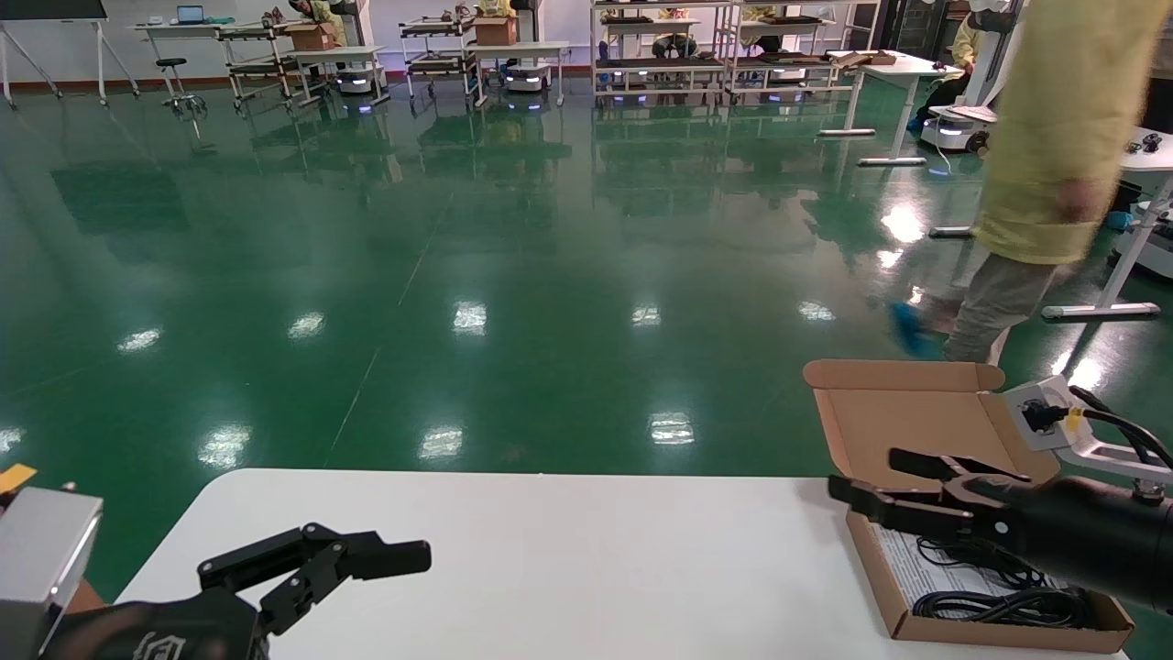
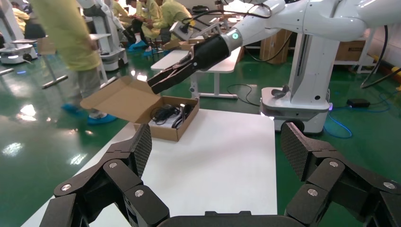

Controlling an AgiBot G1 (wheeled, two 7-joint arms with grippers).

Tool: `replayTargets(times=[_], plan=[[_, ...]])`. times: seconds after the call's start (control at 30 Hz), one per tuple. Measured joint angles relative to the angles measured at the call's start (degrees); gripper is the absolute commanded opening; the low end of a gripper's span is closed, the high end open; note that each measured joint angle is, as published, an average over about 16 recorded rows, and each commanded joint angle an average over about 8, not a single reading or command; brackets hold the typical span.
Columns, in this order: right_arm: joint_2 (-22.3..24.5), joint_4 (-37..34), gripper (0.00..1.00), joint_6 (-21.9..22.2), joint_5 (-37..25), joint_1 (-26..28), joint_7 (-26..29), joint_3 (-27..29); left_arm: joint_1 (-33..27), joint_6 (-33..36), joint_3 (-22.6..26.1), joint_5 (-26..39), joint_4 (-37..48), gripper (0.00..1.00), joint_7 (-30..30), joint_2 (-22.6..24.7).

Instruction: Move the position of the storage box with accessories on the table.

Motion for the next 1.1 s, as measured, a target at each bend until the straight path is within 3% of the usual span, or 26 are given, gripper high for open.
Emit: replayTargets(times=[1.1], plan=[[7.4,37.3,1.00,-20.6,19.4,-18.7,-11.1,13.4,0.0,0.0,0.0,0.0,0.0,1.00,0.0,0.0]])
